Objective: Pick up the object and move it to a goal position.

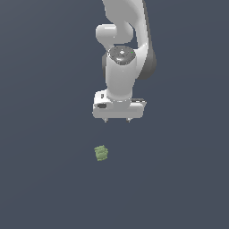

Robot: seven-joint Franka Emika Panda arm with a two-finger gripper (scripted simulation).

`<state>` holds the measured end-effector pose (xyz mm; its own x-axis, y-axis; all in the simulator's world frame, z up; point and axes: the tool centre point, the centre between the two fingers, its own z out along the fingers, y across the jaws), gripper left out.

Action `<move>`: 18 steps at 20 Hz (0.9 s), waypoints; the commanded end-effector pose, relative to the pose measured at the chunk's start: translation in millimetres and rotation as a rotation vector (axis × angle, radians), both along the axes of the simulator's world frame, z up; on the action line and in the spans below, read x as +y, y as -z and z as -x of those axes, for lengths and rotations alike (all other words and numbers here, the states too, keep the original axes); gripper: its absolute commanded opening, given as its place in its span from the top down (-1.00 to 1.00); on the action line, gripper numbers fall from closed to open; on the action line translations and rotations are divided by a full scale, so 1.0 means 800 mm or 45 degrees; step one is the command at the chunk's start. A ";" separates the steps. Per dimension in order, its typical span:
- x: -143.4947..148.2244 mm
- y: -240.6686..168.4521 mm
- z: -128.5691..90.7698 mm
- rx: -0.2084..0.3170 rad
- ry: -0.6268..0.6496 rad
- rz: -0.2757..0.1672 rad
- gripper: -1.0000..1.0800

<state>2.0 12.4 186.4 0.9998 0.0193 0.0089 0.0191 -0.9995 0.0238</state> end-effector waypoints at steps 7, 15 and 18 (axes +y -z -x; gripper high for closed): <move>-0.009 0.010 -0.015 0.003 -0.043 0.000 -0.92; -0.034 0.040 -0.053 0.010 -0.160 -0.004 -0.92; -0.048 0.059 -0.071 0.013 -0.222 -0.008 -0.92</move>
